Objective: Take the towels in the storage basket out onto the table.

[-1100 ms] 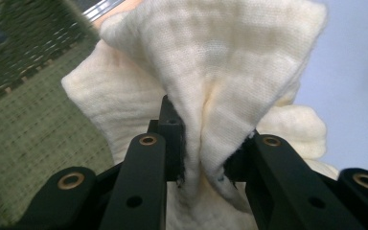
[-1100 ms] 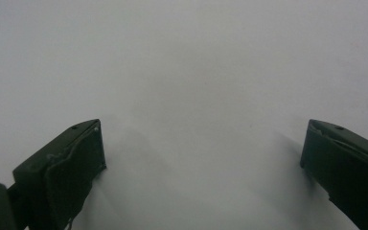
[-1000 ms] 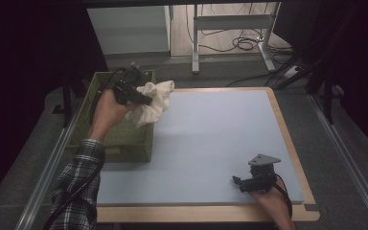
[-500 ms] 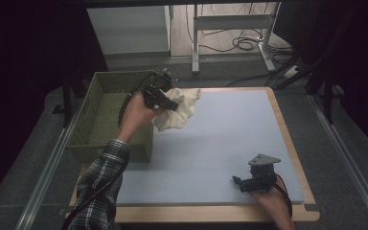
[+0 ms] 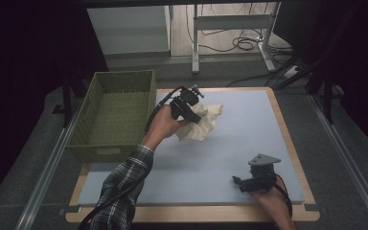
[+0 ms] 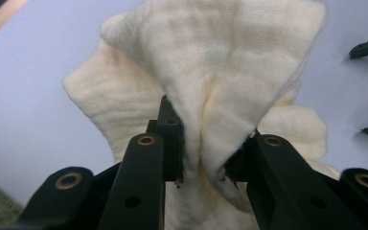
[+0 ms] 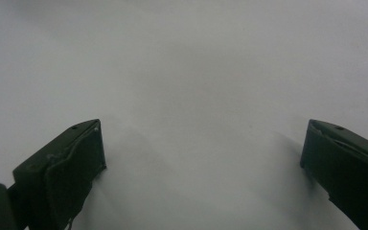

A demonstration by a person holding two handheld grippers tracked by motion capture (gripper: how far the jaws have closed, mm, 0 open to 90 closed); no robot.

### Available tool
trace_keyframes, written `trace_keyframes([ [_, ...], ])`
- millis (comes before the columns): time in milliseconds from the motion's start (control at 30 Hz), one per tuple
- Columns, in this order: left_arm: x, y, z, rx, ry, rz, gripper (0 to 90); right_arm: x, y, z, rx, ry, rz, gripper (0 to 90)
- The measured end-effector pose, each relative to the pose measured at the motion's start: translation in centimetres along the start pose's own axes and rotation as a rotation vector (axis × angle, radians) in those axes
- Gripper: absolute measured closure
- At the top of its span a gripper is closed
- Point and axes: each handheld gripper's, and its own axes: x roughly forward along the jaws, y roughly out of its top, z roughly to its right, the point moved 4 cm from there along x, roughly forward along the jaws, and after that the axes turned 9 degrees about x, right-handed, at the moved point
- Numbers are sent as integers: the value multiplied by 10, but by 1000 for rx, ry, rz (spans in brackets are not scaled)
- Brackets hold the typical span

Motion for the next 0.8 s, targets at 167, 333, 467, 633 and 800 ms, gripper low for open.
trace_keyframes([
  [167, 25, 4, 12, 20, 1, -5, 728, 0, 0, 0, -2, -1, 0, 13],
  [333, 48, 6, 22, 33, -20, -3, 726, 0, 0, 0, -4, -1, 1, 13],
  [467, 68, 6, 31, 43, -45, -10, 717, 0, 0, 0, -3, -1, 1, 13],
  [633, 91, 4, 41, 54, -71, -20, 706, 0, 0, 0, -3, -1, 1, 13],
  [800, 108, 1, 47, 57, -98, -23, 597, 0, 0, 0, -4, -1, 2, 13],
])
